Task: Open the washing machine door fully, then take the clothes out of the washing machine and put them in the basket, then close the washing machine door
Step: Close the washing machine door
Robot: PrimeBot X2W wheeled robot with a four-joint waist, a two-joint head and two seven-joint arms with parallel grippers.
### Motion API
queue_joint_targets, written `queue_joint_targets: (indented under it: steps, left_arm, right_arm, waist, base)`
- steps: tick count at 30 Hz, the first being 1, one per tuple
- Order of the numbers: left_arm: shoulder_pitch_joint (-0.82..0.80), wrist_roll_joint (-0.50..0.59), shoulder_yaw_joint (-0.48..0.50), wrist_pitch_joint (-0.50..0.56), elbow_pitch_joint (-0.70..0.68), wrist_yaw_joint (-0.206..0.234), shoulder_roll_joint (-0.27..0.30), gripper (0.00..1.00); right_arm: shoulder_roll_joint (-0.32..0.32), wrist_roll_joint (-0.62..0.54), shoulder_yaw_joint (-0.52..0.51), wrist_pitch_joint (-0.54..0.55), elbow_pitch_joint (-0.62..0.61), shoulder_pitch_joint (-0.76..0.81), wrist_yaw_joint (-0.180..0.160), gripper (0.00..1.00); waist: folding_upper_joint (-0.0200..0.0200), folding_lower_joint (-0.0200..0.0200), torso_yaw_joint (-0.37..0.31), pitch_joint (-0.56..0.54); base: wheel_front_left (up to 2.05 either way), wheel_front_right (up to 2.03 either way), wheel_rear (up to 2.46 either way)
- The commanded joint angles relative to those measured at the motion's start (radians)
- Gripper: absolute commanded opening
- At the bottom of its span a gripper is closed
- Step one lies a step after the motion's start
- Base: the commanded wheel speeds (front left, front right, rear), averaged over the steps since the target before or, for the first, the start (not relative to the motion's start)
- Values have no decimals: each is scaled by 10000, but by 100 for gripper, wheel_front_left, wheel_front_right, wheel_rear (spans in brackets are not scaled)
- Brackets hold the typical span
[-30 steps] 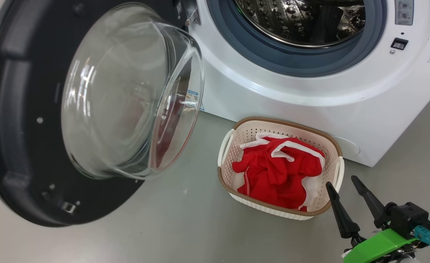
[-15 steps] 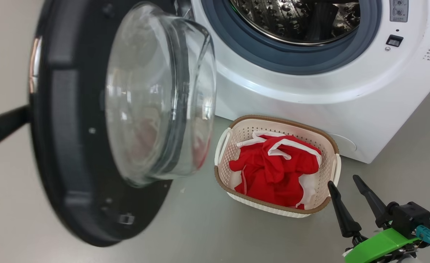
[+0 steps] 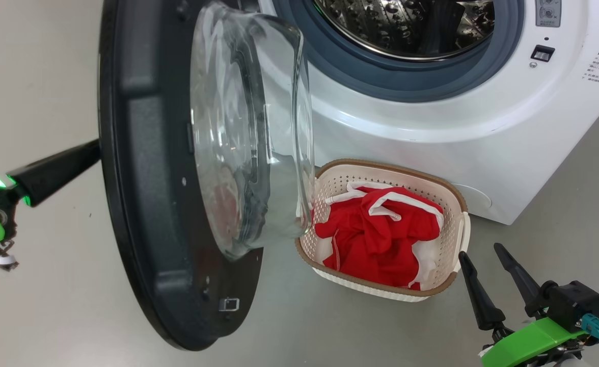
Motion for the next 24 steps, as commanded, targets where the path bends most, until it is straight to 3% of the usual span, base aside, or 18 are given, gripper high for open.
queue_joint_targets:
  steps: [1,8,9,11,18,19,21,24]
  left_arm:
    - [-182,146,438,-180,-174,-71,504,0]
    - [357,458,537,-1101,-65,-71,505,0]
    - [458,536,543,-1272,-29,-71,519,8]
    - [688,632,508,-1552,44,-71,531,11]
    - [1408,938,387,-2581,327,-71,528,10]
    - [1529,1041,330,-2773,389,-71,553,12]
    - [1879,1303,162,-3423,657,-71,593,33]
    - [2231,1370,-3,-4070,900,-71,566,35]
  right_arm:
    - [-76,-131,176,-63,-243,-182,48,100]
    - [0,-149,184,-63,-245,-108,48,100]
    - [9,-151,195,-63,-244,-93,48,100]
    - [17,-154,216,-63,-245,-61,48,100]
    - [24,-135,296,-63,-206,5,48,100]
    - [26,-133,317,-63,-205,21,48,100]
    - [22,-129,391,-63,-204,74,48,100]
    - [-6,-114,466,-63,-205,102,48,100]
  waist:
    - [0,0,1,-25]
    - [0,0,87,-190]
    - [0,0,104,-223]
    - [0,0,141,-292]
    - [0,0,240,-529]
    - [0,0,256,-572]
    - [0,0,294,-684]
    - [0,0,303,-760]
  base:
    - [0,0,0]
    - [0,0,0]
    - [0,0,0]
    - [0,0,0]
    - [0,0,0]
    - [0,0,0]
    - [0,0,0]
    - [0,0,0]
